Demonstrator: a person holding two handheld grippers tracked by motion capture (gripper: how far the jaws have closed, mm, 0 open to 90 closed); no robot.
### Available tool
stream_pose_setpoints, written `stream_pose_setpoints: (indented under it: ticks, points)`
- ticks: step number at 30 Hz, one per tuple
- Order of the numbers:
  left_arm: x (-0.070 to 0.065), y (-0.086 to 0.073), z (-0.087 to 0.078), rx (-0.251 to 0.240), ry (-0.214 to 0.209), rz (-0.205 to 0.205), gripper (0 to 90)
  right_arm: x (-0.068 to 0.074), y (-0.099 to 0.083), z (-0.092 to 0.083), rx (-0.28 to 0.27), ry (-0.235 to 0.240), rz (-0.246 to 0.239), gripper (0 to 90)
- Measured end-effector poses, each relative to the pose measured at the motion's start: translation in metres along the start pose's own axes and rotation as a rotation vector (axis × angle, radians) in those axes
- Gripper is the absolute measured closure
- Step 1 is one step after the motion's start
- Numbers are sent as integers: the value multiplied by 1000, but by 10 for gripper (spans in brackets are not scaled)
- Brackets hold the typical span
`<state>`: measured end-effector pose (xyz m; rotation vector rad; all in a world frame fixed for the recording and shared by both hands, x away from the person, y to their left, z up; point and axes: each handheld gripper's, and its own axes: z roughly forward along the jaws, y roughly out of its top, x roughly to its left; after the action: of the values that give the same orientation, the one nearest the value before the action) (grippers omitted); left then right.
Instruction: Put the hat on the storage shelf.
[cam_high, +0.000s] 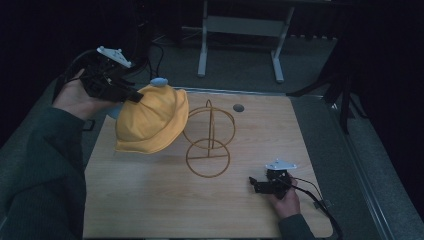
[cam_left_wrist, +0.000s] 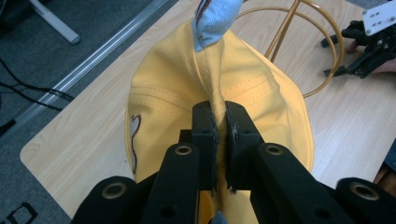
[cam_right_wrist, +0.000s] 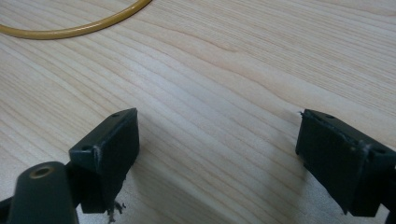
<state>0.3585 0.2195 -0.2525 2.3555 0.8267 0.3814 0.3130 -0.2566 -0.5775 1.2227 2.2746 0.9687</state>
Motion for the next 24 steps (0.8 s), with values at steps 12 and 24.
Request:
stream_pose_setpoints:
  ticks: [12, 24]
  points:
    - [-3, 10, -1, -25, -19, 6, 840, 0, 0, 0, 0, 0, -1, 132]
    - [-6, 20, -4, -51, -37, 14, 840, 0, 0, 0, -1, 0, 1, 132]
